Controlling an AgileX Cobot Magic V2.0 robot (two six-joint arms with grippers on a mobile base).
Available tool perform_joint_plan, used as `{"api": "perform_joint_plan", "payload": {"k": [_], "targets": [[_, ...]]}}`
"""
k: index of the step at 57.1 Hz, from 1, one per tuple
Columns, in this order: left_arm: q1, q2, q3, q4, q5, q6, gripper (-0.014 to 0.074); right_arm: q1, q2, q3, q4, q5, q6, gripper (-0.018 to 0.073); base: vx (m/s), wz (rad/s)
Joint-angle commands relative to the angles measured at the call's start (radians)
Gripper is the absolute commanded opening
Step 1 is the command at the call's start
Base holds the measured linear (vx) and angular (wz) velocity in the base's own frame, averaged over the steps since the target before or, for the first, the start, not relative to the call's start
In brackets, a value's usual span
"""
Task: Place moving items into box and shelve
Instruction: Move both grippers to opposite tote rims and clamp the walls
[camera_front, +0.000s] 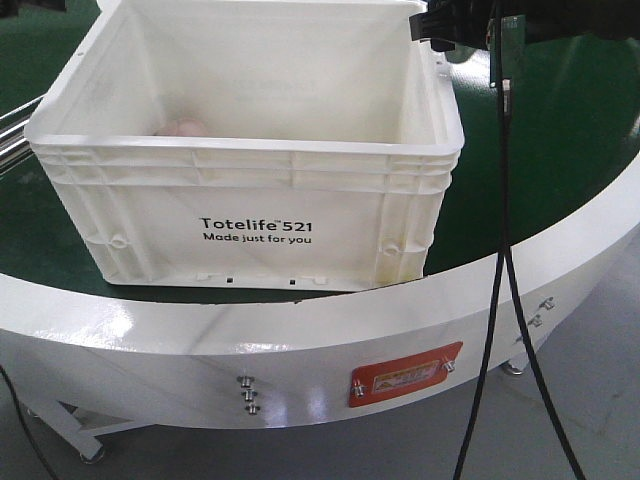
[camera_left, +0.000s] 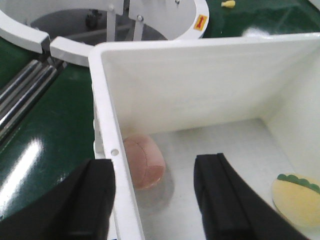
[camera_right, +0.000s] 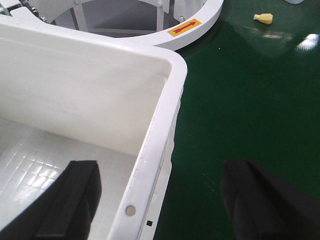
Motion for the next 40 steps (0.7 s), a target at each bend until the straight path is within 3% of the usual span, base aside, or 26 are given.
{"api": "perform_joint_plan", "payload": {"k": [1,40], "targets": [[-0.005,-0.008,-0.032,-0.038,-0.043,-0.013,0.0467,-0.006,-0.029,-0.034,-0.013,-0.075,0.016,0.0564,0.0,0.0],[-0.005,0.084,-0.036,-0.038,-0.047,-0.016,0.0467,-0.006,-0.001,-0.034,0.024,-0.048,0.015,0.0543,0.0,0.0]]}}
